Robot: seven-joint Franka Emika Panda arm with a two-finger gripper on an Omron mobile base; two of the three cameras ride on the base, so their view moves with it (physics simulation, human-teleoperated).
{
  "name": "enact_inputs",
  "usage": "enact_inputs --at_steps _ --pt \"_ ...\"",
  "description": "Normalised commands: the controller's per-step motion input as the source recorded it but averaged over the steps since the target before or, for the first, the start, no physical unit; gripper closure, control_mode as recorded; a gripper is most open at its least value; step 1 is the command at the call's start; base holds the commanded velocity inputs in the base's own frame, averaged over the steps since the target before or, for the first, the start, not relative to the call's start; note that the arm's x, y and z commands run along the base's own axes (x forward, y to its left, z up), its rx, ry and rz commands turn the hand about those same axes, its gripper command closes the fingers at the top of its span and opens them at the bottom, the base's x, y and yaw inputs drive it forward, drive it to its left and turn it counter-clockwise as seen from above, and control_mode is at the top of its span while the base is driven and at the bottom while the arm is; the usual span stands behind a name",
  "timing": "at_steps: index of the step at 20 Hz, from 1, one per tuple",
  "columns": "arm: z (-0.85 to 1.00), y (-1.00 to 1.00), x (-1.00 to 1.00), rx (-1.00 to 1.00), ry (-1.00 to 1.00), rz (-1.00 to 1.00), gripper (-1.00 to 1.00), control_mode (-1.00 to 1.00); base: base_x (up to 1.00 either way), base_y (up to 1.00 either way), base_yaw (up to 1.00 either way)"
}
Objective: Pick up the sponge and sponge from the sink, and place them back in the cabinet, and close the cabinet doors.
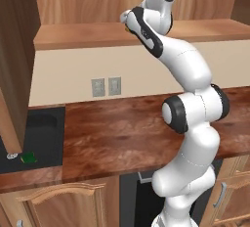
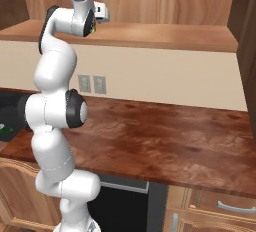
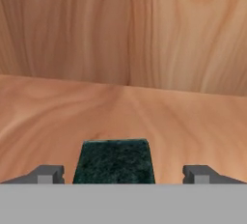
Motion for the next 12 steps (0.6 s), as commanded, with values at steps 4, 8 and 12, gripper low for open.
enact_inputs --at_steps 4,8,12 --pt "0.11 0.00 -0.04 0.00 0.00 0.00 -1.00 -1.00 0.00 0.00 0.00" --pt "0.15 -0.01 -0.18 0.01 0.01 -0.01 -1.00 -1.00 0.00 0.00 0.00" --pt "0.07 -0.01 -0.29 0.04 0.03 -0.02 -1.00 -1.00 0.00 0.00 0.00"
